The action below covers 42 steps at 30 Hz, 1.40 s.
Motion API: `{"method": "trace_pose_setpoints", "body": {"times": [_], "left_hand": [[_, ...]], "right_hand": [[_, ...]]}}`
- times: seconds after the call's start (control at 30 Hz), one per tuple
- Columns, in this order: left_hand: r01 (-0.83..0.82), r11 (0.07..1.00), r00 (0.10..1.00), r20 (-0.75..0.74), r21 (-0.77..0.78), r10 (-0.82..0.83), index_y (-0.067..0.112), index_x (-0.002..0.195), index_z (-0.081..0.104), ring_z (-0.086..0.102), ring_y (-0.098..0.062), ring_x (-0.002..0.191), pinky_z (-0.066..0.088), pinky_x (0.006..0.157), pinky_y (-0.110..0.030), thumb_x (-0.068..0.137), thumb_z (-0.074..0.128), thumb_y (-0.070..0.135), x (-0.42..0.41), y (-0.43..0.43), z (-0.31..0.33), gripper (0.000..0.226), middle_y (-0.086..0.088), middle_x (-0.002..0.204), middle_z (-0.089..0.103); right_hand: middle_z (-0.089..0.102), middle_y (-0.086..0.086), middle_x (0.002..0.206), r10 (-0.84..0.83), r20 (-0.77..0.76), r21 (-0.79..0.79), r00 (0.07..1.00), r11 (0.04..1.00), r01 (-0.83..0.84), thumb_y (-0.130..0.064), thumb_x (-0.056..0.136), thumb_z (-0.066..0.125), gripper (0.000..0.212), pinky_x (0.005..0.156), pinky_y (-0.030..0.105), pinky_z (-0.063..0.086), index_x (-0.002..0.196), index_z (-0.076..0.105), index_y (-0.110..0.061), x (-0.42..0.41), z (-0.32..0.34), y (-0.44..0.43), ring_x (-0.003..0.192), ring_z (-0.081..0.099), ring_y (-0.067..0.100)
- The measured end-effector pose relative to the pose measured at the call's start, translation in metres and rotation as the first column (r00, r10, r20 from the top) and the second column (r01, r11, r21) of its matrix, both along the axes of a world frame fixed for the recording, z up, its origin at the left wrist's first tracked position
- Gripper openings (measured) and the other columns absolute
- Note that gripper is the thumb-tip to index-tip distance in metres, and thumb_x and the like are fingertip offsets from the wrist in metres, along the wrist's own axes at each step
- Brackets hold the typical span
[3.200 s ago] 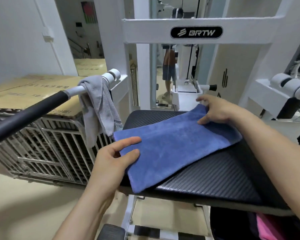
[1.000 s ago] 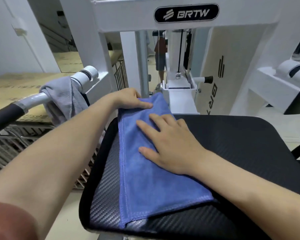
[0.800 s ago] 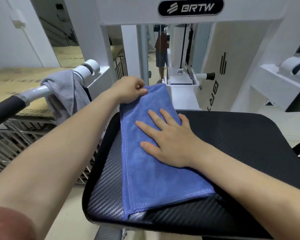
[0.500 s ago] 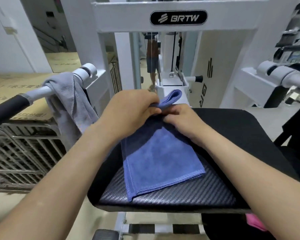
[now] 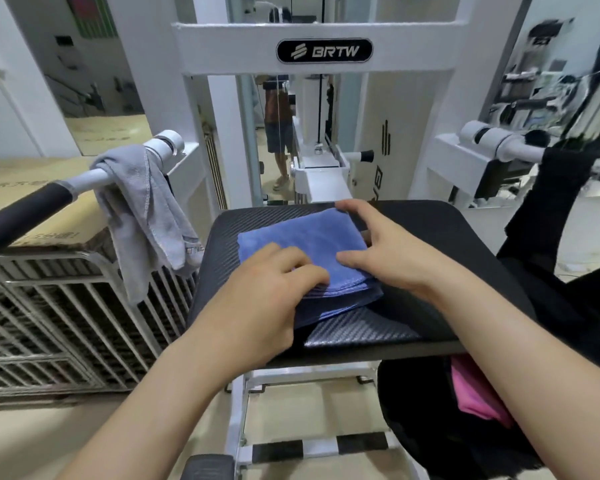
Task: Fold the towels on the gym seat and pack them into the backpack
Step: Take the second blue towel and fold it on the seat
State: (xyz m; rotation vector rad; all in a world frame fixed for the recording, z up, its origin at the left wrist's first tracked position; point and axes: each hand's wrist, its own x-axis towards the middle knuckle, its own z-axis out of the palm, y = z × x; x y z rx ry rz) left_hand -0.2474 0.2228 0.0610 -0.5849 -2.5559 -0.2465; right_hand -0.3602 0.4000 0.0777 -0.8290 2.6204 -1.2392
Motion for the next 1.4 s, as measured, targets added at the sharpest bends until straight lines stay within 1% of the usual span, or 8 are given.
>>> {"method": "trace_pose_setpoints", "body": {"times": [0.1, 0.43, 0.7, 0.87, 0.97, 1.1, 1.27, 1.4], "left_hand": [[-0.051, 0.999, 0.999, 0.017, 0.016, 0.051, 0.018, 0.093, 0.069, 0.053, -0.026, 0.071, 0.051, 0.064, -0.036, 0.065, 0.028, 0.01, 0.007, -0.001, -0.007, 0.051, 0.0, 0.086, 0.063], [-0.185, 0.976, 0.952, 0.268, 0.119, 0.148, 0.026, 0.106, 0.07, 0.056, -0.022, 0.089, 0.044, 0.076, -0.029, 0.067, 0.055, -0.002, 0.014, 0.004, -0.012, 0.051, 0.006, 0.097, 0.062], [-0.159, 0.966, 0.921, 0.384, 0.204, 0.071, 0.031, 0.108, 0.071, 0.054, -0.007, 0.09, 0.045, 0.082, -0.026, 0.07, 0.057, -0.002, 0.017, 0.002, 0.003, 0.052, 0.012, 0.097, 0.061], [-0.115, 0.98, 0.831, 0.556, 0.161, 0.006, 0.033, 0.112, 0.067, 0.055, -0.003, 0.081, 0.044, 0.075, -0.017, 0.079, 0.059, 0.014, 0.021, -0.002, 0.013, 0.039, 0.014, 0.092, 0.062], [-0.236, 0.897, 0.883, 0.468, 0.373, 0.037, 0.032, 0.106, 0.071, 0.063, -0.003, 0.082, 0.049, 0.079, -0.023, 0.089, 0.06, 0.022, 0.012, -0.005, 0.029, 0.022, 0.013, 0.089, 0.071], [-0.627, 0.738, 0.779, 0.229, 0.25, 0.584, 0.028, 0.12, 0.06, 0.061, -0.024, 0.102, 0.042, 0.084, -0.035, 0.094, 0.049, 0.035, -0.021, -0.024, 0.025, 0.028, 0.0, 0.103, 0.069], [-0.703, 0.608, 0.702, 0.496, 0.368, 0.512, 0.03, 0.129, 0.05, 0.061, -0.02, 0.104, 0.044, 0.089, -0.034, 0.088, 0.052, 0.056, -0.036, -0.042, 0.006, 0.049, 0.005, 0.103, 0.067], [-0.668, 0.45, 0.744, 0.554, 0.593, 0.373, 0.034, 0.111, 0.06, 0.062, -0.01, 0.066, 0.053, 0.076, -0.032, 0.073, 0.074, 0.05, -0.039, -0.049, 0.001, 0.044, 0.006, 0.072, 0.067]], "right_hand": [[0.046, -0.01, 0.142, 0.008, -0.117, -0.009, 0.993, 1.0, -0.009, -0.016, 0.084, 0.066, 0.07, 0.093, 0.026, 0.042, 0.142, 0.032, -0.035, 0.004, -0.008, 0.0, 0.115, 0.052, 0.012], [0.057, 0.003, 0.13, -0.024, -0.361, 0.085, 0.932, 0.995, 0.058, -0.031, 0.086, 0.067, 0.067, 0.098, 0.041, 0.045, 0.142, 0.032, -0.04, 0.011, -0.032, 0.0, 0.117, 0.053, 0.023], [0.058, 0.011, 0.088, -0.044, -0.168, -0.084, 0.985, 0.996, 0.03, -0.023, 0.079, 0.073, 0.066, 0.072, 0.03, 0.048, 0.131, 0.041, -0.047, 0.01, -0.025, 0.006, 0.07, 0.048, 0.013], [0.048, -0.004, 0.097, -0.06, -0.31, 0.2, 0.949, 0.972, 0.126, -0.039, 0.08, 0.068, 0.069, 0.075, 0.035, 0.049, 0.137, 0.029, -0.048, 0.019, -0.022, 0.007, 0.084, 0.055, 0.016], [0.042, -0.003, 0.11, -0.079, -0.515, 0.173, 0.854, 0.966, 0.194, -0.034, 0.08, 0.065, 0.058, 0.078, 0.033, 0.047, 0.133, 0.042, -0.038, 0.015, -0.005, 0.001, 0.097, 0.052, 0.018], [0.05, 0.005, 0.114, -0.16, -0.512, 0.115, 0.844, 0.961, 0.252, -0.038, 0.09, 0.051, 0.039, 0.079, 0.036, 0.047, 0.128, 0.048, -0.027, -0.002, 0.003, -0.025, 0.098, 0.057, 0.027], [0.061, 0.008, 0.121, -0.202, -0.299, 0.159, 0.933, 0.953, 0.258, -0.053, 0.095, 0.043, 0.049, 0.078, 0.036, 0.041, 0.133, 0.043, -0.022, -0.026, -0.015, -0.036, 0.109, 0.057, 0.031], [0.063, 0.003, 0.123, -0.229, -0.245, 0.021, 0.942, 0.97, 0.241, -0.042, 0.096, 0.048, 0.041, 0.087, 0.035, 0.043, 0.132, 0.048, -0.023, -0.031, -0.018, -0.042, 0.112, 0.057, 0.026]]}}
